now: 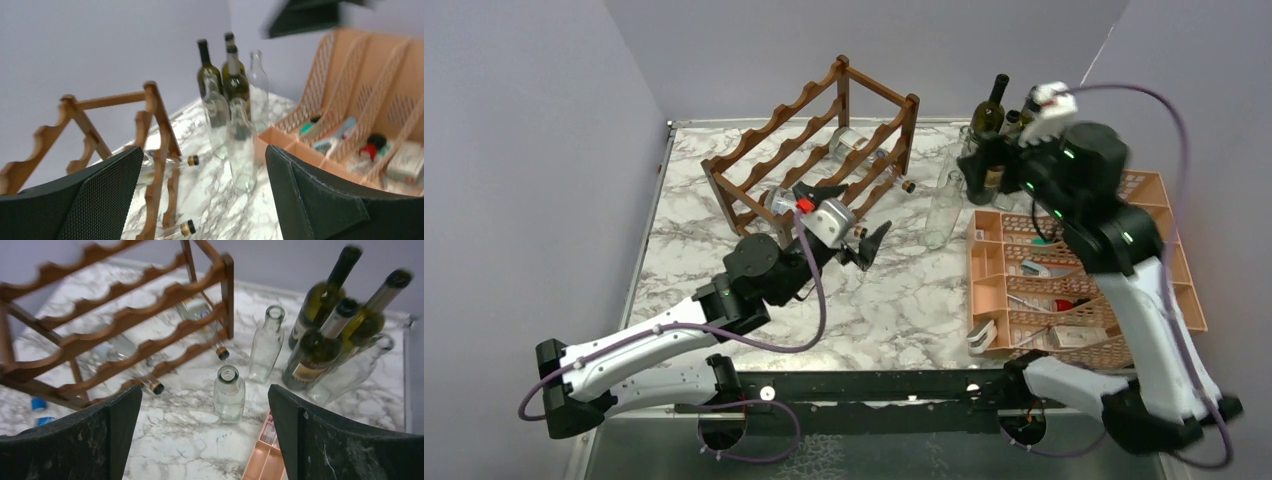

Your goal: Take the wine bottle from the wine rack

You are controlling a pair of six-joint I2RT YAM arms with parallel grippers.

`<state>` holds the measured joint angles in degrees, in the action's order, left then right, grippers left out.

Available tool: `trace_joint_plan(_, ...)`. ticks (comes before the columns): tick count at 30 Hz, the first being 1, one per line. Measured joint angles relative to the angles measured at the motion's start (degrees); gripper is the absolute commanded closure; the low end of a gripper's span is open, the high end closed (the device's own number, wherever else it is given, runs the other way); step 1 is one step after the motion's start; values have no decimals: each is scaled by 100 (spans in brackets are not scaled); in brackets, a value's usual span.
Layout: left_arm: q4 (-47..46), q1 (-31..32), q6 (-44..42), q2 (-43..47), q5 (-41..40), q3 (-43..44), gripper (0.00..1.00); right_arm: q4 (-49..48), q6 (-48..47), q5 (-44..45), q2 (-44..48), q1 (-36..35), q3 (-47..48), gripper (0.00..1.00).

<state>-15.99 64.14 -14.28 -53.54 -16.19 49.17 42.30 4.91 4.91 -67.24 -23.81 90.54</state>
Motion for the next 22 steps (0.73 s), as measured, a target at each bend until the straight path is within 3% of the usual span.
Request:
trace_joint_plan(8,1812,-101,957,52,-1773,2232,1,-629,-490,-247,2833,0,-597,0)
trace_joint_plan(11,2524,-424,1032,-208,-2085,3071,1,-601,-542,-181,3121,0,-592,0)
trace_joint_plan(14,3077,-1178,1176,-564,-2059,3823,1,-520,-546,-63,3145,0,-564,0)
trace_joint_plan(17,3545,-1773,1353,-673,-2033,3908,1,-348,-546,35,3158,0,-525,0)
trace_joint_plan(22,3757,-1895,1596,-343,-1878,3611,1,-221,-546,85,3314,0,-380,0)
